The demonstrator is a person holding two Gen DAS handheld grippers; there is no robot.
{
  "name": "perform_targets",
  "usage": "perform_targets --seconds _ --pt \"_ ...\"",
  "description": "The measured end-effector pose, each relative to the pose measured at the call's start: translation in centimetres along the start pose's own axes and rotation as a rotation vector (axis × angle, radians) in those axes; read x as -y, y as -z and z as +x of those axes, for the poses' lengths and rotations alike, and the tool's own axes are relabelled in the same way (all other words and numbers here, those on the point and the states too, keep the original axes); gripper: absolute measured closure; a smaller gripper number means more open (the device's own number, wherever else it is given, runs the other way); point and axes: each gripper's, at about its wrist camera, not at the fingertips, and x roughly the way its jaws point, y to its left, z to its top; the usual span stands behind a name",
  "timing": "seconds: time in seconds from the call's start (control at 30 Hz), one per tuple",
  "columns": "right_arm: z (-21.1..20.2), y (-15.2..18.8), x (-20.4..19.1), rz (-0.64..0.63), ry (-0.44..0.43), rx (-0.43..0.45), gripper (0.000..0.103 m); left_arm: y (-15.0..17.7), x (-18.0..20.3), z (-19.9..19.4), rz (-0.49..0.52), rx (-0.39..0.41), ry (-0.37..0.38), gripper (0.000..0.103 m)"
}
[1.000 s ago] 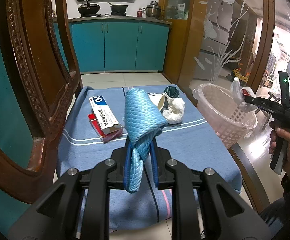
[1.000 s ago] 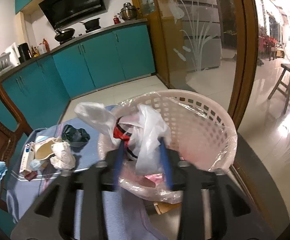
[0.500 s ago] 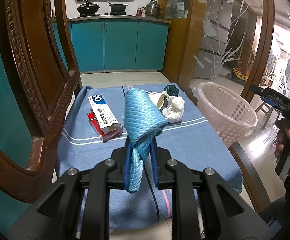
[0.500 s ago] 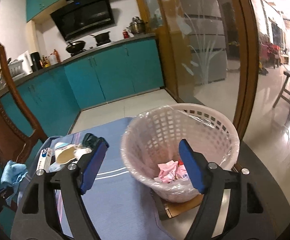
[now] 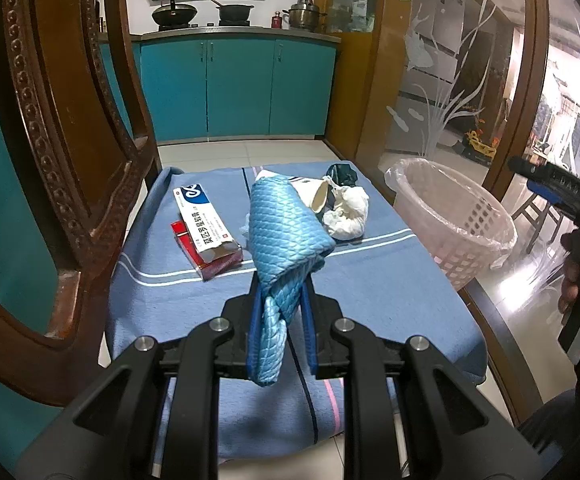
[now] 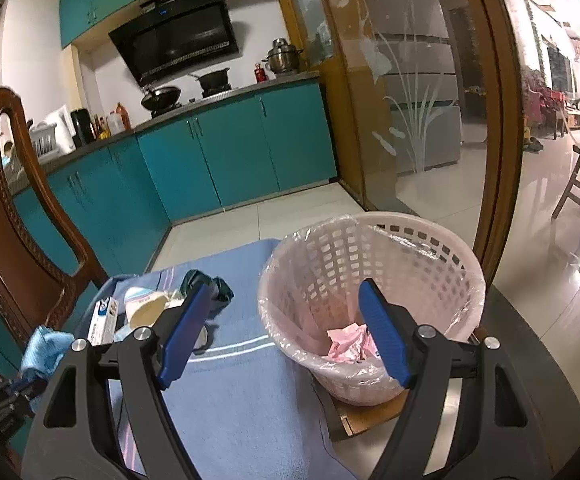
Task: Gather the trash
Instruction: 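Carry the light-blue cloth over the wastebasket and open the left gripper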
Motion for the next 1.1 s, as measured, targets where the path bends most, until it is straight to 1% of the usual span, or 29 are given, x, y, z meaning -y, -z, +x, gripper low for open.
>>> perform_targets --seconds 0.1,0.17,0.23,0.33,0.4,0.43,0.5,0.57,0.6,0.67,0.73,0.77,0.8,0.83,0.87,0.9,0.93,1.03,1.1 --pt "-0.8 -0.7 1.2 0.049 0.006 0.035 0.027 -0.1 0.3 0.4 0.009 -0.007 0.007 0.084" --pt "-1.2 -1.1 1.9 0.081 0.014 0.058 0.026 -0.4 1.1 0.7 0.015 0.004 0.015 0.084" --pt "-1.8 -1.5 2.9 0.12 0.018 0.089 0.025 -1.1 2.7 1.2 0.021 0.017 0.046 0.084" --pt "-2.4 -1.8 4.2 0.155 0.031 0.119 0.025 -2.7 6.7 2.9 0.063 0.018 0.116 0.084" --pt "-2.7 -1.8 5.1 0.174 0.05 0.135 0.025 -4.0 10.1 4.2 0.101 0.026 0.156 0.084" --pt "-2.8 -1.8 5.7 0.188 0.062 0.146 0.025 -5.1 12.8 5.2 0.126 0.023 0.198 0.084" --pt "-3.0 -1.9 6.6 0.214 0.089 0.161 0.025 -6.4 16.6 6.6 0.164 0.031 0.242 0.084" --pt "-3.0 -1.9 7.9 0.251 0.102 0.166 0.025 -7.7 20.6 8.6 0.214 0.036 0.265 0.084" --pt "-3.0 -1.9 8.3 0.262 0.107 0.167 0.025 -8.2 22.0 9.5 0.224 0.034 0.273 0.084" --pt "-2.9 -1.9 9.1 0.283 0.119 0.169 0.025 -8.9 24.1 11.4 0.225 0.018 0.269 0.084" --pt "-2.8 -1.9 9.8 0.304 0.12 0.162 0.025 -9.1 25.3 12.7 0.215 0.001 0.269 0.084" --pt "-2.8 -1.9 10.0 0.305 0.117 0.161 0.025 -9.1 25.8 13.2 0.219 -0.003 0.261 0.082" --pt "-2.8 -1.9 9.9 0.302 0.117 0.162 0.025 -8.9 26.3 13.5 0.229 -0.002 0.248 0.077" --pt "-2.9 -1.9 9.9 0.297 0.117 0.164 0.025 -8.8 26.4 13.5 0.236 0.006 0.234 0.063" --pt "-2.9 -2.0 9.9 0.296 0.114 0.165 0.025 -8.7 26.2 13.3 0.237 0.019 0.216 0.04" --pt "-2.9 -2.0 9.9 0.295 0.109 0.162 0.025 -8.6 25.9 13.1 0.234 0.036 0.201 0.032" --pt "-2.8 -2.0 9.9 0.296 0.106 0.158 0.025 -8.6 25.3 12.5 0.224 0.058 0.185 0.027" --pt "-2.8 -1.8 9.1 0.283 0.087 0.151 0.025 -8.3 22.4 10.7 0.204 0.052 0.157 0.026" --pt "-2.8 -1.6 8.0 0.255 0.068 0.139 0.025 -7.7 19.7 9.1 0.196 0.055 0.105 0.021"
